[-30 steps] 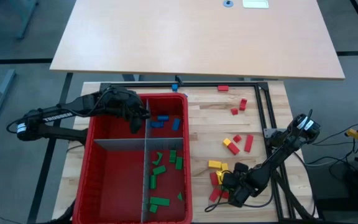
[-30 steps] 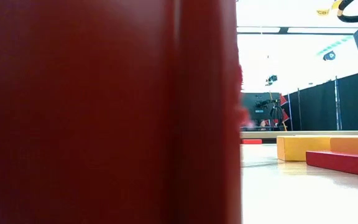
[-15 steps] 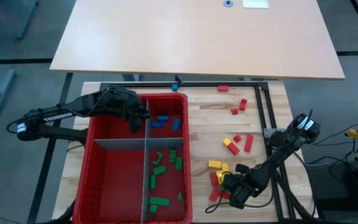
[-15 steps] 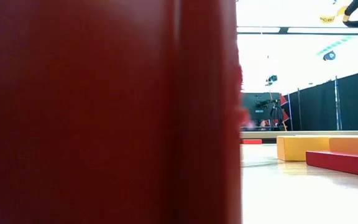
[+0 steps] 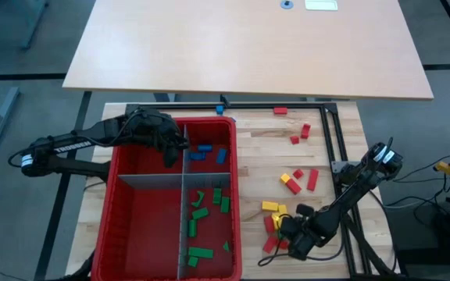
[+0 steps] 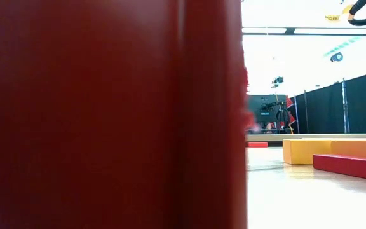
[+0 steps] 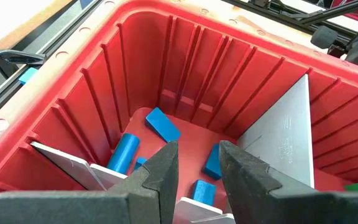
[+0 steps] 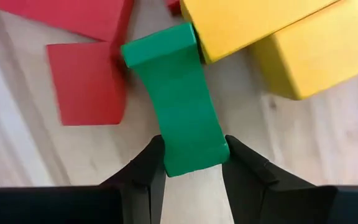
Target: Sort blocks
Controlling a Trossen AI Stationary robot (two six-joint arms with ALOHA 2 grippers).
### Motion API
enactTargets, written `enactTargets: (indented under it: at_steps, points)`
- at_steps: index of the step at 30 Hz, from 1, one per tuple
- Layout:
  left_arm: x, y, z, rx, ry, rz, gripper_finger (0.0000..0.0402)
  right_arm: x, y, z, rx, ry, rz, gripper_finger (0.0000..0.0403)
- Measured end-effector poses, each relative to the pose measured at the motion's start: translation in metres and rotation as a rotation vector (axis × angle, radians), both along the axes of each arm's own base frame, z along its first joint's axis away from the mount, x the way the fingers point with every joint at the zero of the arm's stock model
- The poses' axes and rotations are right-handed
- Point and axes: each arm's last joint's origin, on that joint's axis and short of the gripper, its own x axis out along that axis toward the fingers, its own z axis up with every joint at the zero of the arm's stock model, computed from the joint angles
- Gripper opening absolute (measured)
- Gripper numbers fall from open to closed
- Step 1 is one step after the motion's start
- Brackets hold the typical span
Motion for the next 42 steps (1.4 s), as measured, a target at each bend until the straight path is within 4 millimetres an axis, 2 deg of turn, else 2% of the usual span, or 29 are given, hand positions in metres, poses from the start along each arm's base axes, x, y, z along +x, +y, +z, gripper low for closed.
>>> enactTargets:
  at_steps: [4, 13, 17, 25, 31, 34, 38, 42]
  points:
    - [0.000, 0.000, 0.000, 0.000, 0.000, 0.000, 0.0103, -0.001, -0.003, 0.014, -0.043, -0.025, -0.010, 0.0107]
    - [0.000, 0.000, 0.000, -0.001, 0.003, 0.000, 0.0103, -0.009, -0.019, 0.077, -0.168, -0.170, -0.055, 0.0107]
    - [0.000, 0.000, 0.000, -0.001, 0.003, 0.000, 0.0103, -0.005, -0.023, 0.100, -0.203, -0.280, -0.031, 0.0107]
    - [0.000, 0.000, 0.000, 0.000, 0.004, -0.001, 0.0103, 0.026, -0.035, 0.125, -0.266, -0.396, 0.054, 0.0107]
    - [0.000, 0.000, 0.000, 0.002, 0.004, -0.003, 0.0103, 0.053, -0.037, 0.171, -0.254, -0.615, 0.170, 0.0107]
    - [0.000, 0.000, 0.000, 0.003, 0.006, -0.005, 0.0103, 0.061, -0.040, 0.184, -0.262, -0.666, 0.220, 0.0107]
    - [0.000, 0.000, 0.000, 0.004, 0.006, -0.006, 0.0103, 0.075, -0.047, 0.189, -0.274, -0.675, 0.253, 0.0107]
    - [0.000, 0.000, 0.000, 0.004, 0.005, -0.006, 0.0103, 0.096, -0.051, 0.180, -0.247, -0.675, 0.307, 0.0107]
